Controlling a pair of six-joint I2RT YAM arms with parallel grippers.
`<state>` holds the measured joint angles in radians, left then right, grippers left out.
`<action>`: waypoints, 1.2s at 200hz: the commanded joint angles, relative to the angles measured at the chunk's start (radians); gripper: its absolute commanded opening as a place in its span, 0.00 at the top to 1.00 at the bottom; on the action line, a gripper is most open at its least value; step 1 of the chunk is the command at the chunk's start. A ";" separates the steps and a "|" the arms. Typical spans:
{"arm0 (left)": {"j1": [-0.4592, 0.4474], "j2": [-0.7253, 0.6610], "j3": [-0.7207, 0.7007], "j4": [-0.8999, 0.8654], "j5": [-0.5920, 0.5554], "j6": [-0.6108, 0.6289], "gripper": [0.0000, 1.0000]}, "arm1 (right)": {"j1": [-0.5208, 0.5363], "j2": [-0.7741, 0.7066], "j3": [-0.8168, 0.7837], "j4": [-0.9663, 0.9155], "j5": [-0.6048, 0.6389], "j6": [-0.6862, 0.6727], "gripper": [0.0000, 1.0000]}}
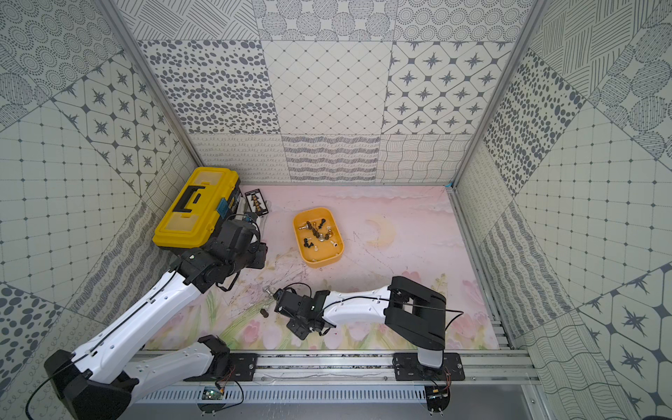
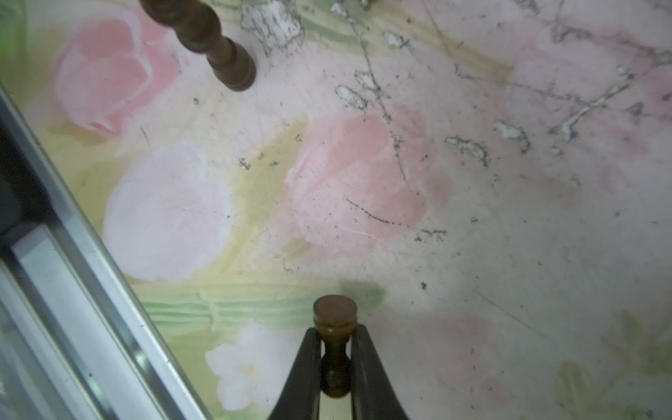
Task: Put the chess pieces into the storage box
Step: Pick up the chess piece at the center of the board.
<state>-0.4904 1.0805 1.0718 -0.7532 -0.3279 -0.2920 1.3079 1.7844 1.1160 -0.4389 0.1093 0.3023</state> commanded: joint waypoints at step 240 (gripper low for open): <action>-0.002 0.025 -0.054 0.039 0.036 -0.002 0.54 | -0.619 0.231 0.429 0.048 -0.123 -0.050 0.91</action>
<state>-0.4900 1.1023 1.0180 -0.7422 -0.3145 -0.2878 0.6876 2.0029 1.5093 -0.3962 -0.0238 0.2756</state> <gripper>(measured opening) 0.463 0.180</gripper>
